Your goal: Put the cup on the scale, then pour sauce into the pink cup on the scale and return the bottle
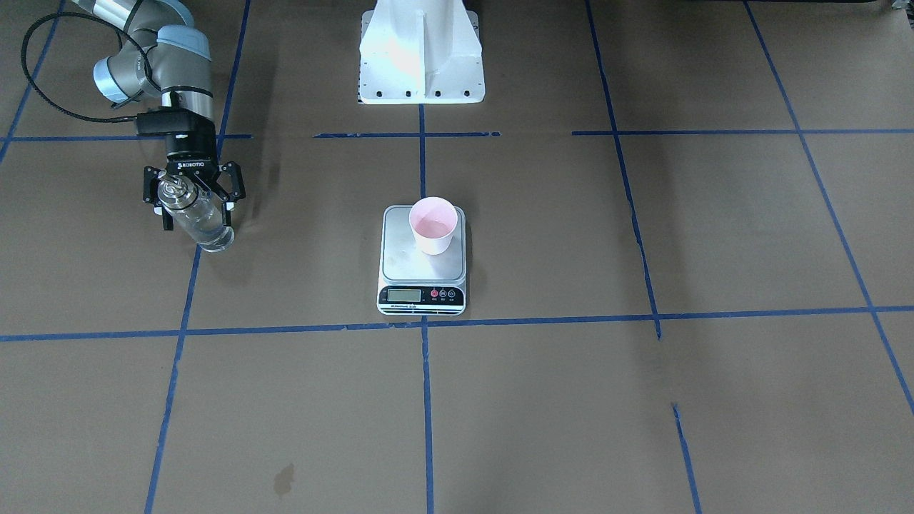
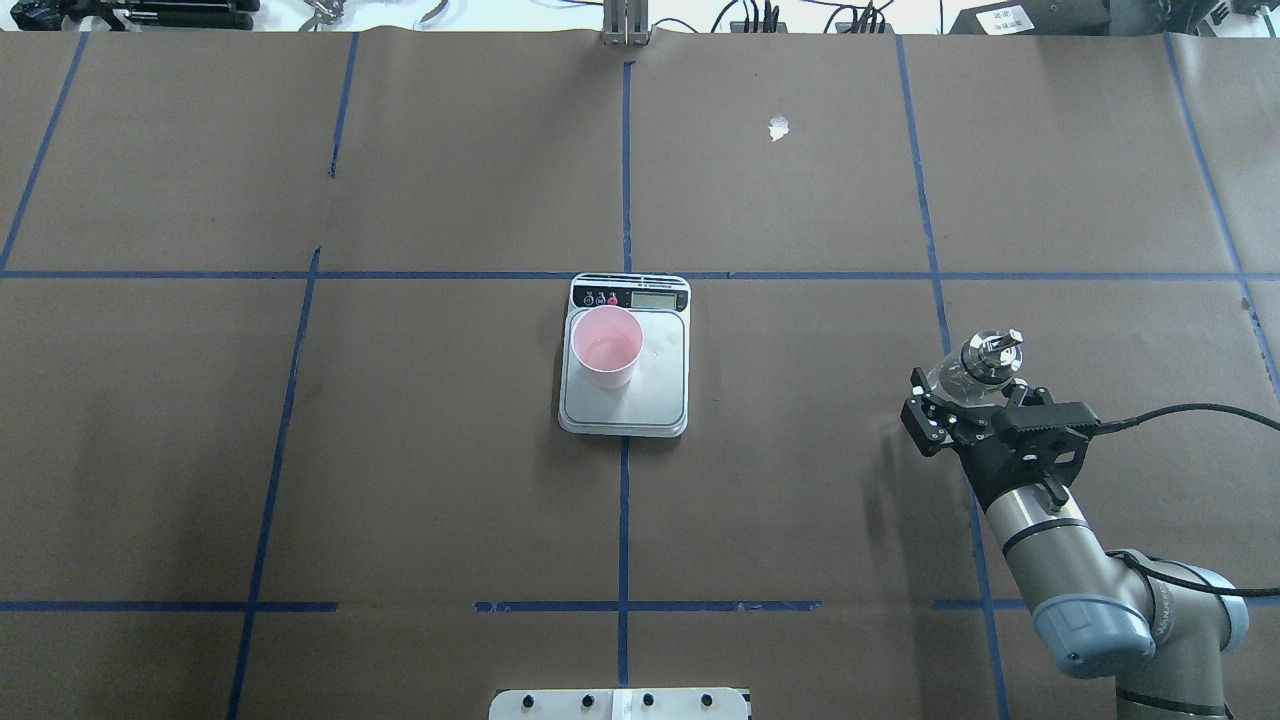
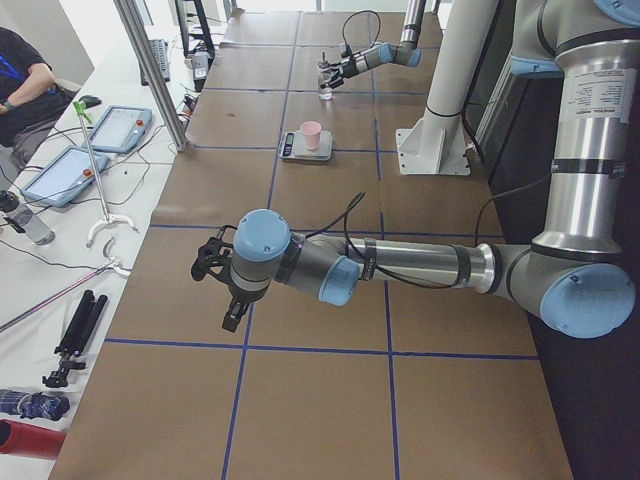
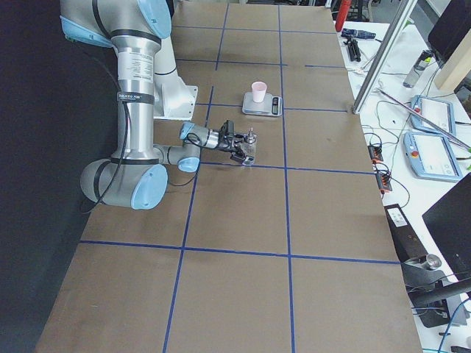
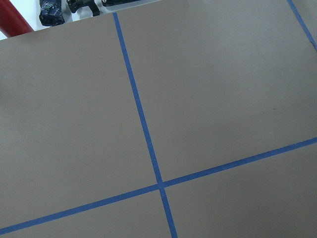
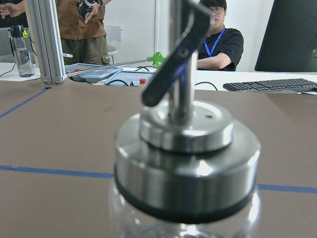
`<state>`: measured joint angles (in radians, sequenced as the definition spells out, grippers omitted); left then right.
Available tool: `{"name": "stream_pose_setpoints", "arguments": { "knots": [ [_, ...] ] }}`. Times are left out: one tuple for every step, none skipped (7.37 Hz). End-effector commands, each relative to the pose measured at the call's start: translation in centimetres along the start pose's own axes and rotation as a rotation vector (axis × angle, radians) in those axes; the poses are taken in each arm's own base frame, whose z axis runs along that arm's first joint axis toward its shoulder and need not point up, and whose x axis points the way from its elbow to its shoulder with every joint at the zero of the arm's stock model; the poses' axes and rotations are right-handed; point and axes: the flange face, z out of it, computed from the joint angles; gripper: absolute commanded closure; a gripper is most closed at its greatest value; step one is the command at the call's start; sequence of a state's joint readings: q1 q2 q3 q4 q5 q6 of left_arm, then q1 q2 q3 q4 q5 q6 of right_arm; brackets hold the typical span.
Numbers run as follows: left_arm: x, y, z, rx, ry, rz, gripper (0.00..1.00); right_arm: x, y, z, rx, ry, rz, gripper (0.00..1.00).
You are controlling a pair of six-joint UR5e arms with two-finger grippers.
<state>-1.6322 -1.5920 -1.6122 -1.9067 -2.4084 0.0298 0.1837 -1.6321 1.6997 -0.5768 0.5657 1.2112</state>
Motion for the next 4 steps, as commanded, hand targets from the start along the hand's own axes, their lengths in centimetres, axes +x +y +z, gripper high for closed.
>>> {"name": "stream_pose_setpoints", "arguments": {
  "knots": [
    [-0.03,0.07,0.03,-0.001,0.0,0.0,0.0,0.08,0.01,-0.04,0.004,0.002,-0.003,0.0],
    [-0.03,0.07,0.03,-0.001,0.0,-0.002,0.0,0.28,-0.11,-0.02,0.024,0.011,-0.005,0.0],
    [-0.04,0.16,0.06,-0.002,0.002,-0.001,0.0,0.22,-0.44,-0.1,0.04,0.015,-0.001,0.0],
    [-0.04,0.17,0.06,-0.002,0.002,-0.001,0.0,0.26,-0.42,-0.21,0.047,0.016,-0.002,0.0]
  ]
}}
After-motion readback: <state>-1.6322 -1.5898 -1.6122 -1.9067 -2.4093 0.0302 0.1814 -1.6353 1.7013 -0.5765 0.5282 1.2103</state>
